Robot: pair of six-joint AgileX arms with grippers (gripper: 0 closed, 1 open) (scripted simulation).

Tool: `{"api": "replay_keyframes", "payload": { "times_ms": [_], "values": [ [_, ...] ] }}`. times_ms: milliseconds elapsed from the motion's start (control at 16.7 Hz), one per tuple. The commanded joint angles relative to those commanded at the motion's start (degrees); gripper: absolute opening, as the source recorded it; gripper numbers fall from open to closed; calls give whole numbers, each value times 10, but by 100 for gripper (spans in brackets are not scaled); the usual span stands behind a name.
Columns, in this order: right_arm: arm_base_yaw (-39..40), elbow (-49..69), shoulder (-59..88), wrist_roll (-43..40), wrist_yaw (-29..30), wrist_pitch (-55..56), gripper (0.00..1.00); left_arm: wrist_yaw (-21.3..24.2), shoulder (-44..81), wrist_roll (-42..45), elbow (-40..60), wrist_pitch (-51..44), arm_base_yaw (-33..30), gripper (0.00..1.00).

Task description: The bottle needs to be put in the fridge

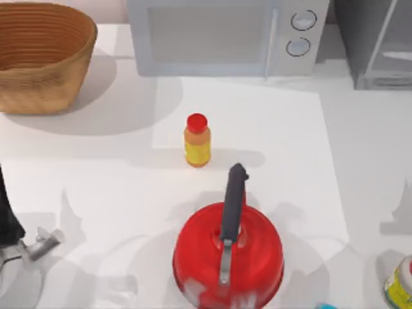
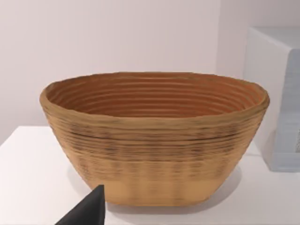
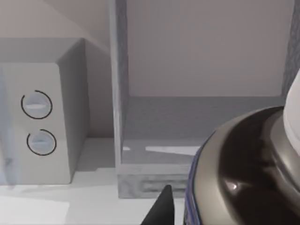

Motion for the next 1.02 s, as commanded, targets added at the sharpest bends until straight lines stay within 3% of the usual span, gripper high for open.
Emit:
{"api": "replay_keyframes", "payload": {
  "times_ms": [300,1020],
  "values": [
    [-38,105,210,0,-21,121,1,0,0,0,0,0,0,100],
    [-113,436,948,-3,-119,499,1,0,0,0,0,0,0,100]
  ]
}}
